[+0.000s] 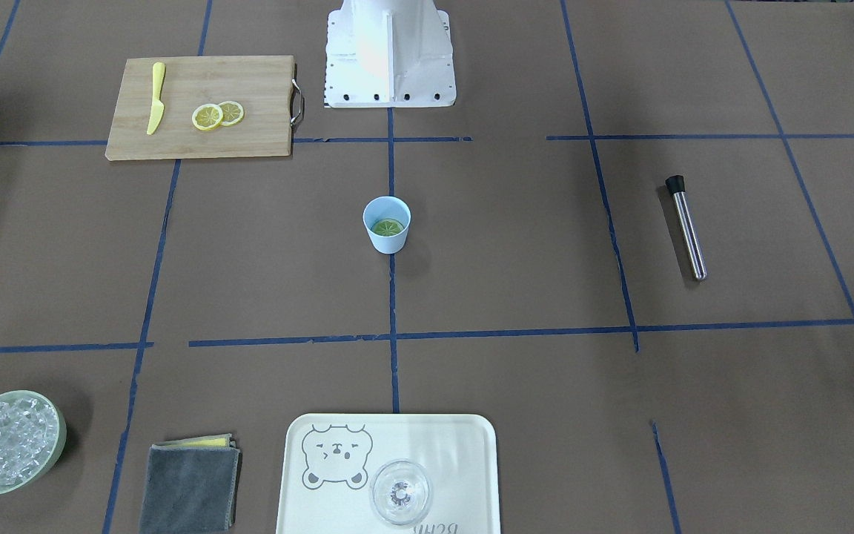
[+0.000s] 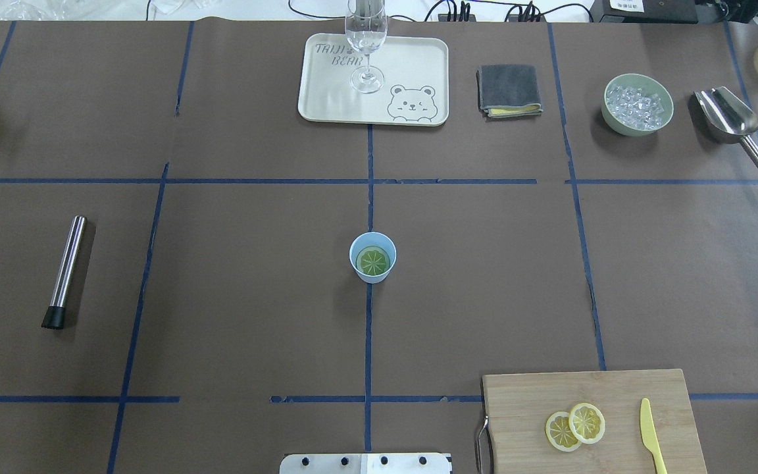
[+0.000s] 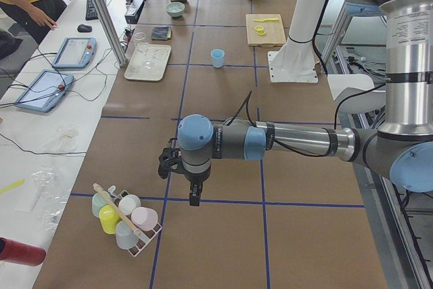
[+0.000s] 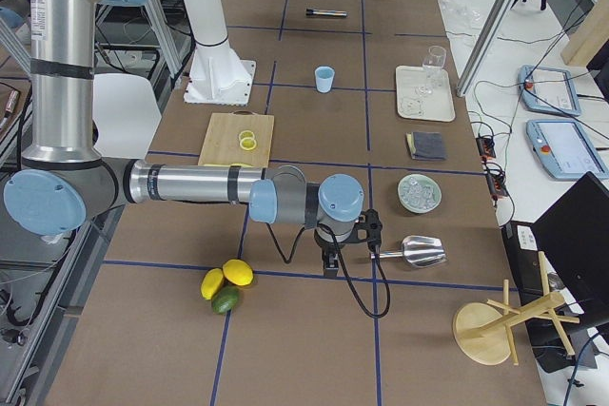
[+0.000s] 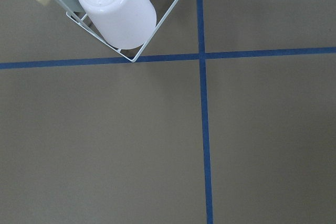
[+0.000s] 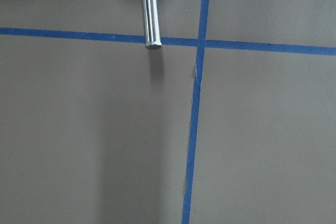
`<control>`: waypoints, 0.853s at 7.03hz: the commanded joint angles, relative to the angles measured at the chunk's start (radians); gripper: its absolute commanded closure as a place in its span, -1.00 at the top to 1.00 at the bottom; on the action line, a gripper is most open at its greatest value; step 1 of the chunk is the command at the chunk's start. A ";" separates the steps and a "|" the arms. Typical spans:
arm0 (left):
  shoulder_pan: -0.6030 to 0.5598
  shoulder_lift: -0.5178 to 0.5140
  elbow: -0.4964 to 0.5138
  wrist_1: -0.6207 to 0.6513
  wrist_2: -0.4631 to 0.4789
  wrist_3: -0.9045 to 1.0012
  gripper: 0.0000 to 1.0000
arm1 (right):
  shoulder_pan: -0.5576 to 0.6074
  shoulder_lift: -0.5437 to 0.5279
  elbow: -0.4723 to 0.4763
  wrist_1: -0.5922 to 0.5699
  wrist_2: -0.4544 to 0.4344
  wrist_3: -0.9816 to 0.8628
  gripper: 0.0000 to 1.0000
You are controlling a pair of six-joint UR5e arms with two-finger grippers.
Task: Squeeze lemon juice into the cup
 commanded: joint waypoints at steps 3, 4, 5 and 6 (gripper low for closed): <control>0.001 0.025 0.004 0.012 0.000 0.093 1.00 | -0.010 0.005 -0.021 0.003 -0.013 -0.008 1.00; 0.001 0.026 -0.025 0.026 -0.001 0.095 1.00 | -0.010 0.008 -0.019 0.003 -0.015 -0.025 1.00; 0.001 0.007 -0.005 0.015 -0.010 0.100 1.00 | -0.010 0.008 -0.014 0.003 -0.015 -0.026 1.00; 0.001 -0.016 -0.007 0.023 -0.010 0.100 1.00 | -0.010 0.008 -0.015 0.003 -0.015 -0.026 1.00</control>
